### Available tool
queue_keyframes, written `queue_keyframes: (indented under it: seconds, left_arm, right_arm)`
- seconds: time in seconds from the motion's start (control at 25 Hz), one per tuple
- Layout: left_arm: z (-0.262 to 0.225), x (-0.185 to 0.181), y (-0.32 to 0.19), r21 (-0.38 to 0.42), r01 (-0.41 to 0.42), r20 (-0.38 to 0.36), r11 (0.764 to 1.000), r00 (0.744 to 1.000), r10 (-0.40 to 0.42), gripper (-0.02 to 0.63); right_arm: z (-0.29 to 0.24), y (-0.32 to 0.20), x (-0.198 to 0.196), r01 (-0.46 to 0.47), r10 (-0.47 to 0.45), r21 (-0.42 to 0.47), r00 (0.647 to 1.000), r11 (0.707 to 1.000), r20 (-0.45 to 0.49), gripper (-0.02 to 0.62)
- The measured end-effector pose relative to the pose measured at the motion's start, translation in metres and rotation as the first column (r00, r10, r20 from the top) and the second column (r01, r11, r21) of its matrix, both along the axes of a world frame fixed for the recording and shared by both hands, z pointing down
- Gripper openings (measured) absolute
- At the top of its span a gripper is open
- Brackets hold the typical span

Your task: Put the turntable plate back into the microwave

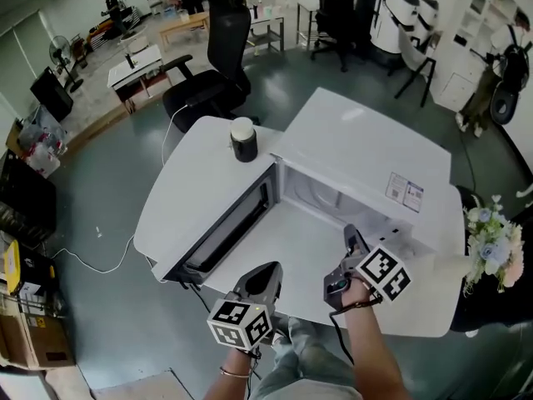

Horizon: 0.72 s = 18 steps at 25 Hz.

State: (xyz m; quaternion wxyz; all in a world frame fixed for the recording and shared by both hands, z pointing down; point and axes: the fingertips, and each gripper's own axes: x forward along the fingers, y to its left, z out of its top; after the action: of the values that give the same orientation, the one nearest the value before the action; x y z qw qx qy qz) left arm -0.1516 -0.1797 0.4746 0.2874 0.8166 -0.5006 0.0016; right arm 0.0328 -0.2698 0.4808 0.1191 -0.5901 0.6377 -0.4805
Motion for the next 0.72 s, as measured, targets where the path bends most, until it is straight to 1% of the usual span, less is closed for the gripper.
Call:
queue_keyframes:
  seconds: [0.16,0.36,0.44,0.56,0.72]
  left_arm:
    - [-0.017,0.002,0.004,0.028,0.008,0.013,1.0,1.0,-0.009,0.0]
    - [-0.042,0.007,0.002,0.079,0.001,0.02,0.997,1.0,-0.003,0.0]
    - [-0.051,0.008,0.0,0.098,0.001,0.022,0.995,1.0,-0.003,0.0]
    - [-0.061,0.009,-0.004,0.113,0.012,0.015,0.994,1.0,-0.014,0.0]
    - [-0.074,0.008,-0.011,0.111,0.033,0.01,0.993,0.999,-0.035,0.0]
  right_arm:
    - [-0.025,0.019,-0.005,0.089,-0.085,0.059,0.994,0.994,-0.064,0.112]
    - [-0.063,0.039,-0.004,0.198,-0.167,0.152,0.966,0.968,-0.195,0.104]
    - [-0.076,0.046,0.0,0.234,-0.184,0.181,0.949,0.955,-0.256,0.092]
    - [-0.092,0.056,0.008,0.274,-0.192,0.205,0.918,0.94,-0.346,0.055]
    - [-0.109,0.071,0.011,0.302,-0.187,0.219,0.884,0.928,-0.428,0.035]
